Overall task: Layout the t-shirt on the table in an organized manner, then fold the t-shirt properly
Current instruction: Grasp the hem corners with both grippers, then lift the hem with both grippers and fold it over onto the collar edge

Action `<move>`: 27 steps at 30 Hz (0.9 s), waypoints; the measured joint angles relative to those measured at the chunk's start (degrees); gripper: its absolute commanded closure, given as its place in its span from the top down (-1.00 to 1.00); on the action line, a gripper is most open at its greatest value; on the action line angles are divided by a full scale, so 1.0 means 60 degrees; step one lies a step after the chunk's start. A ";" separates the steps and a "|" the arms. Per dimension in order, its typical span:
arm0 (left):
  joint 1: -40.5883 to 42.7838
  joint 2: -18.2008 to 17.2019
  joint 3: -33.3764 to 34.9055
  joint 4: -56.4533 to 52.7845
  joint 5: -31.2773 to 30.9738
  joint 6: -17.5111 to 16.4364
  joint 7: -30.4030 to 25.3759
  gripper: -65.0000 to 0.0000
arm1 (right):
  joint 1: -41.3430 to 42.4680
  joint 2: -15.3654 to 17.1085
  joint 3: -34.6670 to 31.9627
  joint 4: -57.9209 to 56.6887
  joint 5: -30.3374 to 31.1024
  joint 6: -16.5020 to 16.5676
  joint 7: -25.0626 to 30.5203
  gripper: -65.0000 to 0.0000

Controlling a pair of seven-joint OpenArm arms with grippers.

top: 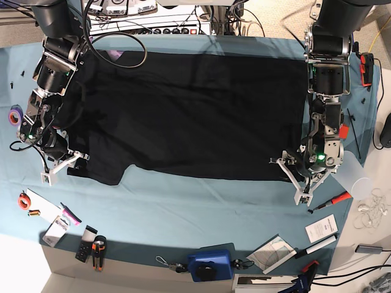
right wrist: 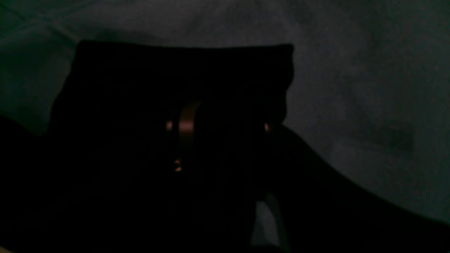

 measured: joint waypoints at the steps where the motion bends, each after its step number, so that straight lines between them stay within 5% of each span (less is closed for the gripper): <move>1: 0.0004 0.0000 0.0018 0.0000 -0.0007 0.0000 -0.0004 -0.24 | 0.0000 0.0000 0.0000 0.0000 0.0004 0.0000 0.0011 -0.37; 5: 0.0007 0.0015 0.0029 0.0000 -0.0087 -0.0106 0.0000 -0.94 | -0.0004 0.0015 0.0000 -0.0004 -0.0036 -0.0011 0.0015 -1.00; 6: 0.0011 0.0029 0.0029 0.0000 -0.0087 -0.0120 0.0000 -1.00 | -0.0011 0.0022 0.0000 -0.0007 -0.0036 -0.0004 0.0051 -1.00; 18: 0.0146 0.0058 -0.0776 0.0838 -0.0423 -0.0102 0.0958 -1.00 | -0.0244 -0.0084 -0.0033 0.1115 -0.0484 0.0280 0.0714 -1.00; 27: 0.0135 0.0033 -0.2896 0.2004 -0.3461 -0.2040 0.3071 -1.00 | -0.0229 -0.0062 -0.0029 0.1956 -0.0379 0.0758 0.0590 -1.00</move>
